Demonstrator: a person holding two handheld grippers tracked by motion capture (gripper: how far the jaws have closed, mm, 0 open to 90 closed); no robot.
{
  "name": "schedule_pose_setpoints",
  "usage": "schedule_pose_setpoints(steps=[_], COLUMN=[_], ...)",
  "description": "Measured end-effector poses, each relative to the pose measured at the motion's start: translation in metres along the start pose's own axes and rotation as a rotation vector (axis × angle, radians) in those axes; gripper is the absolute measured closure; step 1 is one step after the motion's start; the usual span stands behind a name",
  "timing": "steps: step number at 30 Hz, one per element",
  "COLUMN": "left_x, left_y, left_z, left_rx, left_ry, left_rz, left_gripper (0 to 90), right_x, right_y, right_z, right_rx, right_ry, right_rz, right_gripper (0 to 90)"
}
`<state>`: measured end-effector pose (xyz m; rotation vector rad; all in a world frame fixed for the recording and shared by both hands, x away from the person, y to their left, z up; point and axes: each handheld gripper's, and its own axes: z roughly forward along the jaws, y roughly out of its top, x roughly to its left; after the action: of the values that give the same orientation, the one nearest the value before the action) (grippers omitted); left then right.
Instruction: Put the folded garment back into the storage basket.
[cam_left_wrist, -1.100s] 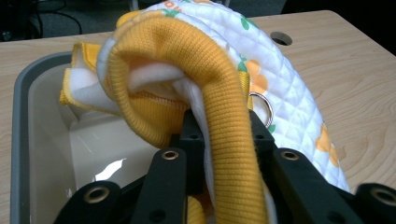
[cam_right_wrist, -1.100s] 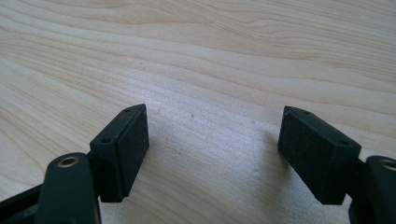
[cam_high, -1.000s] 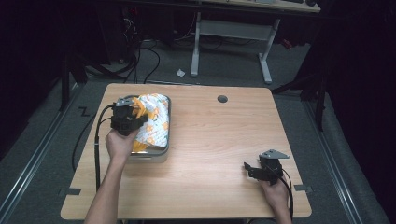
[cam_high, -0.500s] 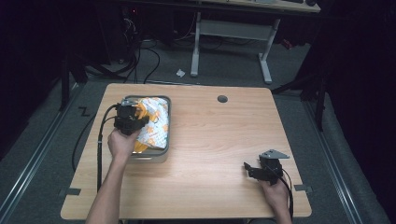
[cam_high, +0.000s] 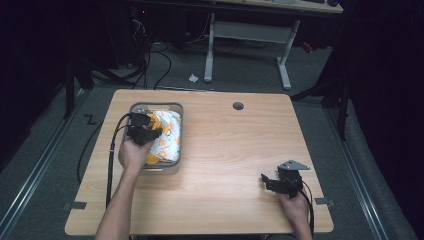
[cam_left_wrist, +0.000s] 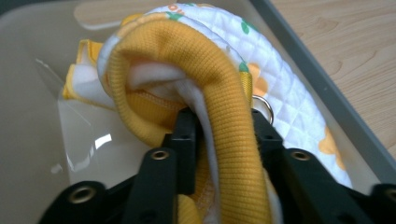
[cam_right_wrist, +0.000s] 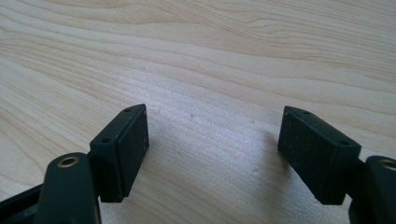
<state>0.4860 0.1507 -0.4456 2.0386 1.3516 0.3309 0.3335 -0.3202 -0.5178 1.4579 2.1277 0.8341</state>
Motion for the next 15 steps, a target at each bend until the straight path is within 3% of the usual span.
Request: schedule_pose_setpoints(steps=[5, 8, 15], left_x=[-0.003, -0.004, -0.01], left_y=[0.0, 0.0, 0.001], left_z=[0.002, -0.003, -0.018], left_rx=[0.009, -0.017, -0.076], left_ry=[0.045, 0.061, 0.046], left_rz=[0.02, 0.025, 0.025], left_gripper=[52.7, 51.1, 46.9], right_x=[0.0, 0.0, 0.0], right_y=[0.0, 0.0, 0.0], right_z=[0.0, 0.0, 0.0], right_rx=[0.0, 0.0, 0.0], right_ry=[0.0, 0.0, 0.0], right_rz=[0.0, 0.0, 0.0], right_gripper=[24.7, 24.7, 24.7])
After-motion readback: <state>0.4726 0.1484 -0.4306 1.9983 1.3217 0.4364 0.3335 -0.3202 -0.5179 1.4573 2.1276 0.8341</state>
